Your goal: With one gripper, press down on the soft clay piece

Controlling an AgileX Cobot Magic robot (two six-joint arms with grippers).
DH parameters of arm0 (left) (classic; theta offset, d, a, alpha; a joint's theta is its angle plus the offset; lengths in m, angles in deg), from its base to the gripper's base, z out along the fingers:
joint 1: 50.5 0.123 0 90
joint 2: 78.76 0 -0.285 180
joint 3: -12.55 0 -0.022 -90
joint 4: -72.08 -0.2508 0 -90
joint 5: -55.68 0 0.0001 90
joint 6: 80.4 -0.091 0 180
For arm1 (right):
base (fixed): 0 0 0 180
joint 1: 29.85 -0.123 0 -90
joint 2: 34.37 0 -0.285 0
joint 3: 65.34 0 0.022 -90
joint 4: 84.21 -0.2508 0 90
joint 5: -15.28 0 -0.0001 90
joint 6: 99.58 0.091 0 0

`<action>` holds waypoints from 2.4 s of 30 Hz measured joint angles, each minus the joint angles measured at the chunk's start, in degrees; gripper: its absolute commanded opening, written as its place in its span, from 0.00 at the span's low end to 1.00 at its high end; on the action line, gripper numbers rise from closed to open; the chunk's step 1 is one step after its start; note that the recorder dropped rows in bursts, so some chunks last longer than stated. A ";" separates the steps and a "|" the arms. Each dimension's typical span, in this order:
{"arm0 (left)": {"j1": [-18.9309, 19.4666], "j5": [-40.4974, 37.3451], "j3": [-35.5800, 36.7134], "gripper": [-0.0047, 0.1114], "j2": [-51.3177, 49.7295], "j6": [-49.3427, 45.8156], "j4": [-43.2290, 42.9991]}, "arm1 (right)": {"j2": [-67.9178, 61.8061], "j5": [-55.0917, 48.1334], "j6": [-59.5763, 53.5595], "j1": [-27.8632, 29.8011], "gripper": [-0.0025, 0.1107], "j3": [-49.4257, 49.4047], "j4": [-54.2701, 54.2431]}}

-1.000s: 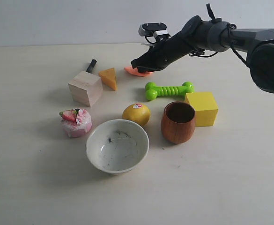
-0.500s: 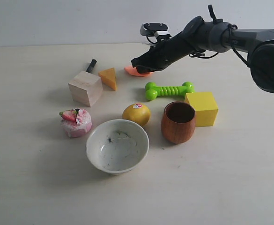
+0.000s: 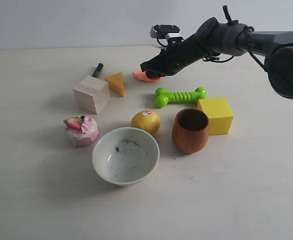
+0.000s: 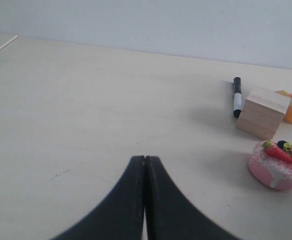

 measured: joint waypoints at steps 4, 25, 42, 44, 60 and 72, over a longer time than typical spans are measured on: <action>0.00 0.00 0.00 0.04 0.00 0.00 0.00 | 0.11 -0.12 0.00 0.00 0.13 0.37 0.11; 0.00 0.00 0.00 0.04 0.00 0.00 0.00 | 1.29 -0.43 3.49 -1.68 0.31 0.50 5.13; 0.00 0.00 0.00 0.04 0.00 0.00 0.00 | 1.55 -0.64 3.63 -1.68 0.28 0.50 5.13; 0.00 0.00 0.00 0.04 0.00 0.00 0.00 | 1.78 -0.77 3.74 -1.68 0.25 0.50 5.13; 0.00 0.00 0.00 0.04 0.00 0.00 0.00 | 2.49 -3.90 3.90 -1.90 0.04 0.03 5.26; 0.00 0.00 0.00 0.04 0.00 0.00 0.00 | 3.62 -4.55 3.17 -2.26 0.21 0.03 6.82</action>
